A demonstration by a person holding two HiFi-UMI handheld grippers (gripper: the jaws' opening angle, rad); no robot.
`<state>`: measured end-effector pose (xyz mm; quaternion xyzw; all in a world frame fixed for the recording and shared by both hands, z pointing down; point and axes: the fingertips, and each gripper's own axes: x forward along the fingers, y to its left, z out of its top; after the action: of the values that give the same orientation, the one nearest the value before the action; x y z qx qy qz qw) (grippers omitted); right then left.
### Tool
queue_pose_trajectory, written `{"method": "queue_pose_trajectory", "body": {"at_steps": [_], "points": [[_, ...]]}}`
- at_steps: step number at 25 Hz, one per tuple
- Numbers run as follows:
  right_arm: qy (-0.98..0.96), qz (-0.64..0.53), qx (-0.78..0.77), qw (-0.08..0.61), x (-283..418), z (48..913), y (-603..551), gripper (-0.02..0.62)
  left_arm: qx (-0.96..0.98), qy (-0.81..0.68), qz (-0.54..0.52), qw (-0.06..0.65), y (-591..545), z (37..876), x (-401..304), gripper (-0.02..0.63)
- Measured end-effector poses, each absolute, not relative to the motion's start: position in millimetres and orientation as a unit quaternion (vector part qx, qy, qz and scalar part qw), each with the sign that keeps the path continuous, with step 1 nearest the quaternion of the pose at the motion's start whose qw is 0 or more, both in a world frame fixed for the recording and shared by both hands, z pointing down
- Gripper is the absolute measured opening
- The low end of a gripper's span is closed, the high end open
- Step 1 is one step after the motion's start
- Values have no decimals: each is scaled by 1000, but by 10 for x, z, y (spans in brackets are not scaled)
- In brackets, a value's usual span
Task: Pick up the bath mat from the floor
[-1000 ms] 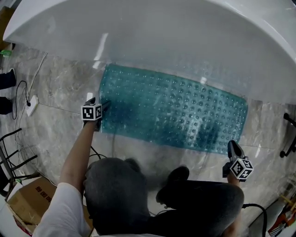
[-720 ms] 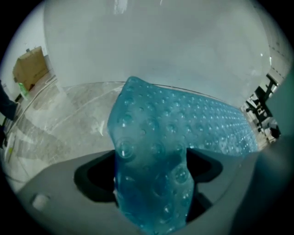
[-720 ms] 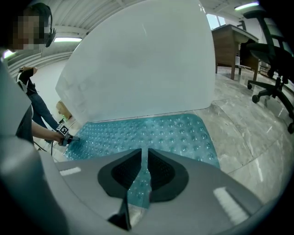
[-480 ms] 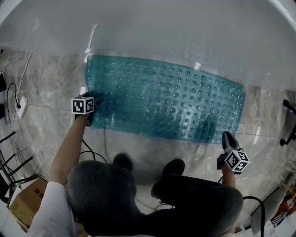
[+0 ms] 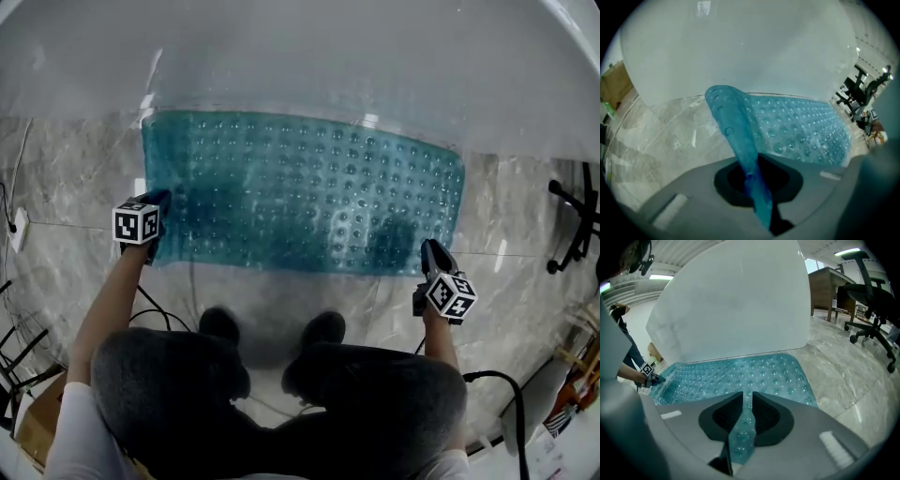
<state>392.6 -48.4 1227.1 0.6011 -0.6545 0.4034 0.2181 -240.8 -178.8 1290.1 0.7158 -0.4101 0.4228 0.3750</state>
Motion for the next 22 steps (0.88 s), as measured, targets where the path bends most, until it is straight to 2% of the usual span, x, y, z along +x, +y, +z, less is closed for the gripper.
{"method": "queue_pose_trajectory", "body": {"at_steps": [6, 12, 17, 22], "points": [[-652, 375, 603, 265, 4194, 12548, -697, 129, 727, -406, 432, 347, -1758, 12759, -2391, 23], [-640, 362, 599, 318, 4505, 12798, -766, 220, 736, -404, 433, 330, -1744, 12764, -2293, 23], [-636, 365, 581, 353, 4658, 13030, -818, 312, 732, -410, 445, 312, -1753, 12829, -2322, 23], [-625, 398, 563, 367, 4783, 13261, -851, 450, 724, -414, 456, 310, -1762, 12894, -2361, 25]]}}
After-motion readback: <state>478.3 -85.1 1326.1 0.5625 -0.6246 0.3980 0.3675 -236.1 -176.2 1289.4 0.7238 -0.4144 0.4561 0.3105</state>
